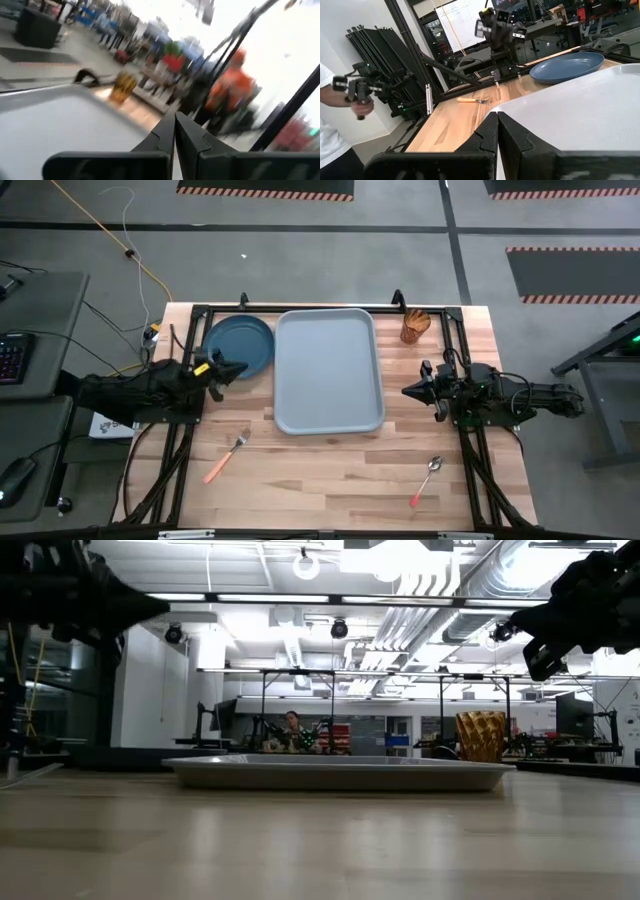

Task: Pick and place plate/cup/fork/spoon on tray
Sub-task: Put the light orange fork on the top of the gray tray

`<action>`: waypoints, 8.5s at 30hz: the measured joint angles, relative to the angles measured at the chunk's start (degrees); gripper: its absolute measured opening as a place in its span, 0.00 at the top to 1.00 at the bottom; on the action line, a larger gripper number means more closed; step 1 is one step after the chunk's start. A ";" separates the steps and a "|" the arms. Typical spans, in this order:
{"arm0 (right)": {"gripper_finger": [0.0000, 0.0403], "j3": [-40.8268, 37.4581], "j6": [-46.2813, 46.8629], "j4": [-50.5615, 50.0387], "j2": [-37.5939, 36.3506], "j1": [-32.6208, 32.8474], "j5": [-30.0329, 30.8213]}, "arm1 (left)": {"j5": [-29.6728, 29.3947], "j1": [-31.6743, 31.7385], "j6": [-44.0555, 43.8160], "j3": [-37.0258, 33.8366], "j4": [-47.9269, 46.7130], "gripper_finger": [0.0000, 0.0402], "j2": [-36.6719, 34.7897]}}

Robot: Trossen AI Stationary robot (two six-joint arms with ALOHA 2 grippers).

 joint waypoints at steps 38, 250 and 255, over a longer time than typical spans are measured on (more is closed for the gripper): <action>1.00 0.00 0.00 0.01 0.24 -0.01 0.01 | 15.34 -52.74 -81.83 31.74 -50.75 0.50 66.70; 1.00 90.12 0.48 12.54 88.59 -10.62 -34.16 | 55.19 8.19 -34.63 48.46 51.06 0.59 79.38; 1.00 90.12 1.17 12.56 88.97 -10.68 -34.42 | 55.85 7.80 -33.61 48.46 50.87 0.59 79.88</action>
